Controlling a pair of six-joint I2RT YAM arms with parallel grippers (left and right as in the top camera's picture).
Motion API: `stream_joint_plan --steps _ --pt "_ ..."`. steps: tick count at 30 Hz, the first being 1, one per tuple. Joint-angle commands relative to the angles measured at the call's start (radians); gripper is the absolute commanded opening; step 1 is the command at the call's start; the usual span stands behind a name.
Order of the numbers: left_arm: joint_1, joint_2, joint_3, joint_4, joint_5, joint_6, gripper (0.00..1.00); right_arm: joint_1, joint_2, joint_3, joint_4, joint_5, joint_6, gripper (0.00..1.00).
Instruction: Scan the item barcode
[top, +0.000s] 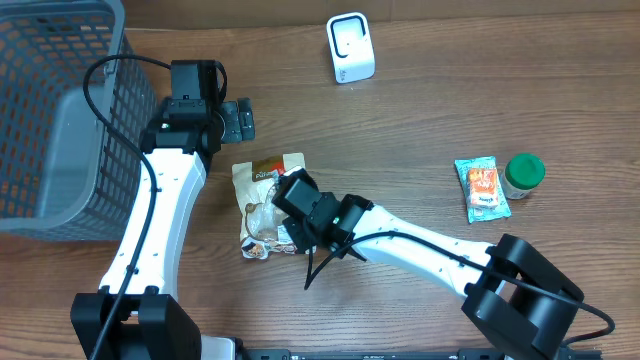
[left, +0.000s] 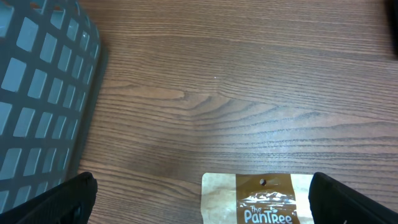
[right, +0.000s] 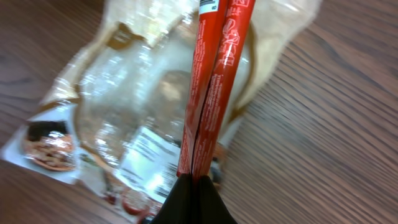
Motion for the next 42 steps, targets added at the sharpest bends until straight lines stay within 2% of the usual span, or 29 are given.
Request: stream_joint_plan --steps 1,8,19,24,31,33,34,38,40,42 --pt "0.000 0.000 0.010 0.003 -0.010 -0.006 1.00 -0.034 -0.029 -0.004 -0.042 0.011 -0.013 0.04" --pt "0.000 0.000 0.010 0.003 -0.010 -0.006 1.00 -0.081 -0.030 -0.004 -0.134 -0.013 -0.011 0.04" --pt "0.000 0.000 0.010 0.003 -0.010 -0.006 1.00 -0.147 -0.040 -0.003 -0.156 -0.125 -0.012 0.03" --pt "0.000 0.000 0.010 0.018 0.002 -0.011 1.00 -0.182 -0.142 -0.001 -0.191 -0.177 -0.012 0.03" --pt "0.000 0.000 0.010 0.030 0.110 -0.016 1.00 -0.251 -0.301 -0.001 -0.275 -0.233 -0.020 0.04" --pt "-0.001 0.000 0.010 0.023 0.219 -0.045 1.00 -0.265 -0.322 -0.001 -0.280 -0.253 -0.020 0.04" --pt "-0.001 0.000 0.010 -0.033 0.395 -0.055 1.00 -0.275 -0.332 -0.001 -0.286 -0.264 -0.019 0.04" --pt "-0.002 0.000 0.010 -0.134 0.786 -0.049 1.00 -0.276 -0.333 -0.001 -0.294 -0.267 -0.019 0.04" --pt "-0.005 0.000 0.010 -0.170 0.916 -0.050 1.00 -0.276 -0.333 -0.001 -0.292 -0.267 -0.020 0.04" --pt "-0.009 0.000 0.010 -0.184 0.968 -0.051 1.00 -0.276 -0.333 -0.001 -0.284 -0.267 -0.019 0.04"
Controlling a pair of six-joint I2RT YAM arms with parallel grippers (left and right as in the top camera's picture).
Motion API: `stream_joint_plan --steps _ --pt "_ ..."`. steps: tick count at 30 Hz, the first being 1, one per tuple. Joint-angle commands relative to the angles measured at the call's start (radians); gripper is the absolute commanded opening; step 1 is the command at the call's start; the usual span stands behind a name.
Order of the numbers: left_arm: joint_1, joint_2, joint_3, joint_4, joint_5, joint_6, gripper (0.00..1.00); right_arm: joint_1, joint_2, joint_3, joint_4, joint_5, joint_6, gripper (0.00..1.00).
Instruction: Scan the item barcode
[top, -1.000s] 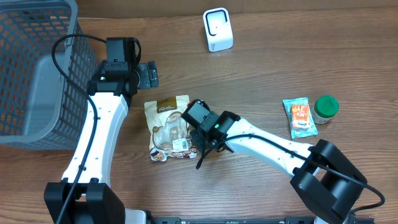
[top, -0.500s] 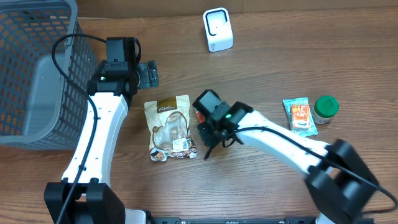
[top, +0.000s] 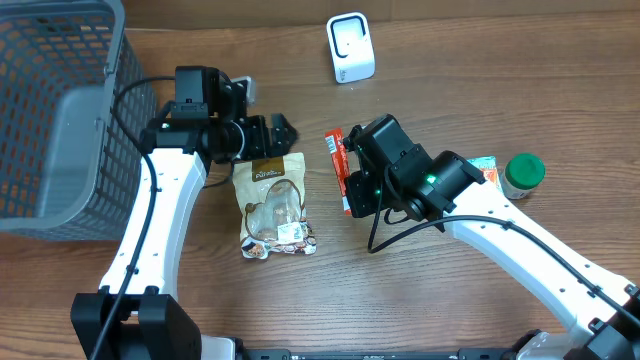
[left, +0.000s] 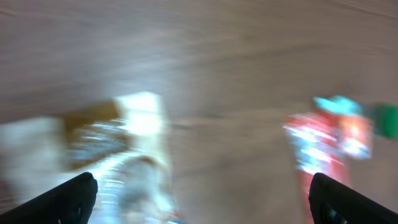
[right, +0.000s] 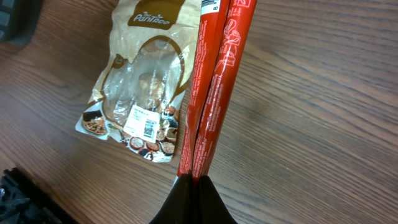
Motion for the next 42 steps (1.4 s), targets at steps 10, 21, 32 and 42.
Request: stream_joint_plan --steps 10,21,32,42 --pt "-0.069 -0.001 0.009 -0.026 0.370 -0.020 0.82 -0.003 -0.010 -0.001 0.086 -0.172 -0.009 0.04" --pt "-0.116 -0.001 0.009 -0.022 0.331 -0.019 0.70 -0.003 -0.010 -0.001 0.111 -0.257 -0.056 0.04" --pt "-0.114 -0.001 0.009 -0.023 0.221 -0.021 0.66 -0.003 -0.010 0.001 0.133 -0.257 -0.056 0.04" --pt "-0.109 -0.001 0.009 -0.043 0.277 -0.029 0.36 -0.003 -0.010 0.002 0.140 -0.257 -0.056 0.04"
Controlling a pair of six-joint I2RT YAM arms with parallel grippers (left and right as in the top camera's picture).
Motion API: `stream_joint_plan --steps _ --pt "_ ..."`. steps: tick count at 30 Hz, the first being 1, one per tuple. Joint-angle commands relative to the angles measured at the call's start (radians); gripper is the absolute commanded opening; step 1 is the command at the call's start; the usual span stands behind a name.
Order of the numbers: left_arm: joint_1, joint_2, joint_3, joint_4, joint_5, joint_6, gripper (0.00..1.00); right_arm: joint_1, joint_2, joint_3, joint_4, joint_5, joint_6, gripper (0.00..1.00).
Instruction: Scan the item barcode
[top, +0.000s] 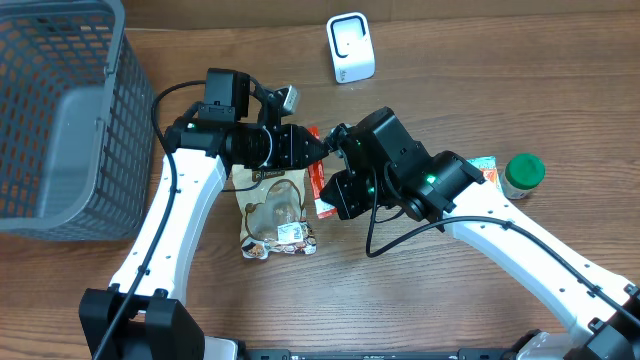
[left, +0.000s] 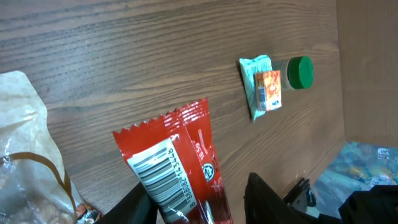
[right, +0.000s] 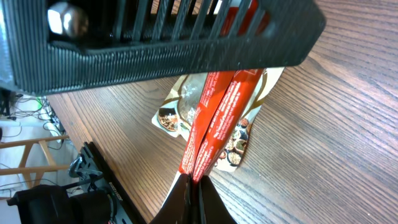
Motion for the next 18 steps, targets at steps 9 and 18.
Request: stream_joint_plan --steps 9,18 --pt "0.027 -0.002 0.009 0.003 0.034 -0.003 0.45 -0.013 -0.010 0.002 0.041 -0.104 -0.003 0.04" --pt "0.063 -0.002 0.009 0.006 0.079 -0.003 0.40 -0.025 -0.010 0.002 0.037 -0.126 0.026 0.04"
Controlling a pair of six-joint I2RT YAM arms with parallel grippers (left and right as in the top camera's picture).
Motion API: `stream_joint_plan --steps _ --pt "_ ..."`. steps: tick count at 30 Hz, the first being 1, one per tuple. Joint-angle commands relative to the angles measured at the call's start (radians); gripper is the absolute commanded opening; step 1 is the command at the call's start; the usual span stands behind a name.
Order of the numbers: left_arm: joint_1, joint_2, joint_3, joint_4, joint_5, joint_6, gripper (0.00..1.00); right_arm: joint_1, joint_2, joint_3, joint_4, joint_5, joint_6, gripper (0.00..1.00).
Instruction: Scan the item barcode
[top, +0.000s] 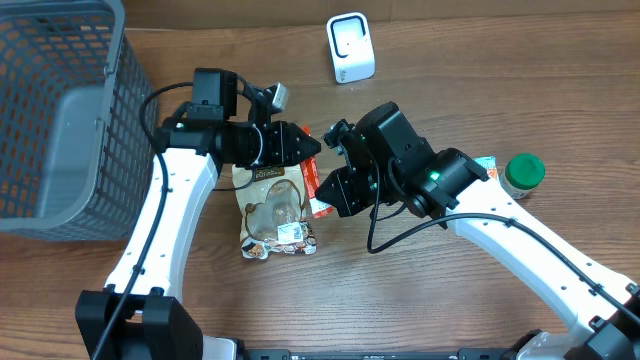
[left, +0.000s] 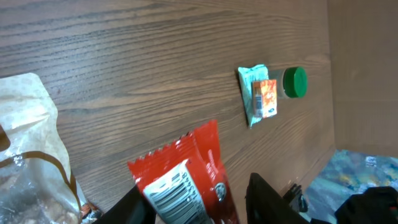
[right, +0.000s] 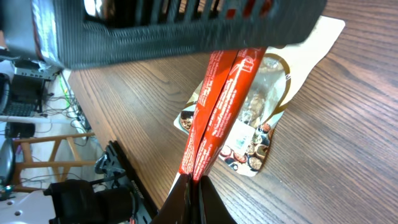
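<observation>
A red snack packet (top: 312, 185) with a white barcode label hangs over the table, my right gripper (top: 335, 195) shut on its lower end. Seen edge-on, the packet (right: 214, 124) rises from the right gripper (right: 194, 186) to behind a ribbed black left finger (right: 186, 31). My left gripper (top: 308, 148) reaches in from the left around the packet's top end. The left wrist view faces the barcode side of the packet (left: 186, 180). There the left gripper (left: 194, 202) is open, jaws narrowed to either side, with a gap on the right. The white scanner (top: 350, 47) stands at the back.
A brown PanTree pouch (top: 270, 210) lies flat under both grippers. A grey mesh basket (top: 50, 110) fills the back left corner. A teal packet (top: 481, 188) and a green-lidded jar (top: 523, 175) sit at the right.
The left gripper has shifted slightly left and the packet sits a little lower between its jaws. The right gripper still holds the packet in about the same place.
My right gripper was shut on the red packet low over the brown pouch, the left gripper wide open by the pouch's top. Then the packet was held up right of the pouch. Then the left jaws, narrowed, stood around its top end, as now.
</observation>
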Motion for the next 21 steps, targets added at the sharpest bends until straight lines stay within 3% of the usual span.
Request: stream_joint_plan --steps 1,5,11,14,16,17,19,21 --pt "0.015 -0.002 0.009 0.004 0.043 0.000 0.41 -0.005 -0.010 0.002 0.003 -0.024 0.008 0.04" --pt "0.026 -0.002 0.009 0.008 0.114 0.001 0.39 -0.005 -0.010 0.002 0.003 -0.024 0.008 0.04" --pt "0.026 -0.002 0.009 0.014 0.199 0.001 0.19 -0.005 -0.010 0.002 0.004 -0.024 0.008 0.04" --pt "0.026 -0.002 0.009 0.014 0.199 0.001 0.04 -0.005 -0.010 0.002 0.006 -0.024 0.008 0.03" --pt "0.026 -0.002 0.009 0.014 0.199 0.001 0.04 -0.005 -0.010 0.002 0.011 -0.024 0.007 0.04" --pt "0.026 -0.002 0.009 0.014 0.199 0.001 0.04 -0.005 -0.010 0.002 0.013 -0.024 0.007 0.09" --pt "0.026 -0.002 0.009 0.014 0.198 0.001 0.04 -0.005 -0.010 0.002 0.015 -0.024 0.002 0.32" --pt "0.030 -0.002 0.009 0.014 0.199 0.000 0.04 -0.010 -0.010 0.002 0.015 -0.024 -0.004 0.41"
